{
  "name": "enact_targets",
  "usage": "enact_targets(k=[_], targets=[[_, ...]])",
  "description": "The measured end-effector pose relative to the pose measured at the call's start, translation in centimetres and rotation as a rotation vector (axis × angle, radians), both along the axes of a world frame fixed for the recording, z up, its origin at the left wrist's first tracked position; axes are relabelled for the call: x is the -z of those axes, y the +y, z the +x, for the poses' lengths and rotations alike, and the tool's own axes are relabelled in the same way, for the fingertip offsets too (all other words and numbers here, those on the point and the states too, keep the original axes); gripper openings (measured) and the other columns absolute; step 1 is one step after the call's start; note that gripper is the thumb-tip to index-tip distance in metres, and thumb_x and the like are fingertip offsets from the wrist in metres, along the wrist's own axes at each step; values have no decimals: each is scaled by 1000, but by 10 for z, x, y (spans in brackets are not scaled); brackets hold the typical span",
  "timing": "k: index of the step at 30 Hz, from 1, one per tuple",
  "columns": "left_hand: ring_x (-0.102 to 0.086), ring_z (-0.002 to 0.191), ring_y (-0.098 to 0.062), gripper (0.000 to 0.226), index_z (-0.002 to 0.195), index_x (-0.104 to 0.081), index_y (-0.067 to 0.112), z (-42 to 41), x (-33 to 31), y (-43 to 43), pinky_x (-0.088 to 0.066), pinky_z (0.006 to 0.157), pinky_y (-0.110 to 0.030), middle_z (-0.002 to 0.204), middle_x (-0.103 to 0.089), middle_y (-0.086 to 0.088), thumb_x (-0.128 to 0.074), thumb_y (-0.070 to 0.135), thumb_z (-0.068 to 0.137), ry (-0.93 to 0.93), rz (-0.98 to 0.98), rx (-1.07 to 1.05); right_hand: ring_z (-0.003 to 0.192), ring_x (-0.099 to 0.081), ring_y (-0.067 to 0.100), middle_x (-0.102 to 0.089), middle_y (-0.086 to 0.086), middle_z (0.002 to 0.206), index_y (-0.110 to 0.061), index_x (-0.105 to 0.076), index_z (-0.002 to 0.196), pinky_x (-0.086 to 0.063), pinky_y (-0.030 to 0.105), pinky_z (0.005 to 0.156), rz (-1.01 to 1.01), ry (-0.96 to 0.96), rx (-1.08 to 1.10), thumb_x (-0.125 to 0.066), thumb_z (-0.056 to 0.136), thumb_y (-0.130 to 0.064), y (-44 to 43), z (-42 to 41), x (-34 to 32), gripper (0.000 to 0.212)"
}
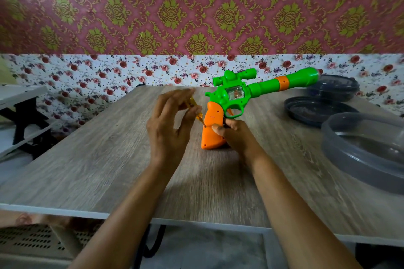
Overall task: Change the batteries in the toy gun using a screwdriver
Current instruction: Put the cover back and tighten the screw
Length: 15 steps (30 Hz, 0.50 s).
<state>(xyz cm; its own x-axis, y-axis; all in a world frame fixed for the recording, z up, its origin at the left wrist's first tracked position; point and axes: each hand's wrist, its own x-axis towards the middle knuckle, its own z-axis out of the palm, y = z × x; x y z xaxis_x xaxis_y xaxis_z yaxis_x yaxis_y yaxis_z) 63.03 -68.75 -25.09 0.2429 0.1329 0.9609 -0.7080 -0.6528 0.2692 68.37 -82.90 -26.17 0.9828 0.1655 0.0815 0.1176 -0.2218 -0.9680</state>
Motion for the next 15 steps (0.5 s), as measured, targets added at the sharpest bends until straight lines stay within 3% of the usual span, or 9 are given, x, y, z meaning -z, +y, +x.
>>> enact_targets(k=[2, 6, 8, 12, 15], targets=[[-61, 95, 3, 34, 121, -51, 12, 0, 0, -1, -53, 80, -18, 108, -62, 0, -61, 10, 88, 29, -33, 20, 110, -59, 30, -63, 18, 118, -6, -61, 118, -48, 45, 97, -13, -21, -3, -54, 90, -11, 1, 0, 0, 28], [-63, 99, -12, 30, 117, -59, 1, -1, 2, -1, -50, 78, -17, 111, -64, -6, -49, -5, 90, 20, 83, -4, 111, -59, 30, -63, 17, 118, -8, -61, 118, -46, 47, 99, -11, -13, -12, -54, 90, -11, 2, -2, 0, 28], [-59, 105, -15, 29, 116, -61, 6, -2, 3, -2, -47, 83, -16, 117, -60, -11, -50, 0, 90, 21, 119, -5, 111, -59, 28, -64, 16, 118, -8, -62, 117, -46, 45, 100, 7, -8, 0, -55, 90, -11, 2, -4, 1, 28], [-51, 88, -4, 22, 110, -57, 17, 0, 2, 0, -46, 73, -13, 104, -49, -9, -61, 21, 89, 1, 96, -8, 109, -60, 30, -65, 17, 115, -7, -64, 113, -46, 48, 98, 8, -14, 4, -55, 89, -10, 3, -2, 1, 26], [-53, 82, -2, 30, 115, -48, 16, 1, 2, -1, -46, 71, -9, 96, -55, -12, -61, 11, 88, -2, 44, -3, 110, -59, 29, -64, 16, 117, -8, -63, 115, -46, 48, 99, -7, -9, 4, -55, 90, -11, 3, -2, 1, 27]])
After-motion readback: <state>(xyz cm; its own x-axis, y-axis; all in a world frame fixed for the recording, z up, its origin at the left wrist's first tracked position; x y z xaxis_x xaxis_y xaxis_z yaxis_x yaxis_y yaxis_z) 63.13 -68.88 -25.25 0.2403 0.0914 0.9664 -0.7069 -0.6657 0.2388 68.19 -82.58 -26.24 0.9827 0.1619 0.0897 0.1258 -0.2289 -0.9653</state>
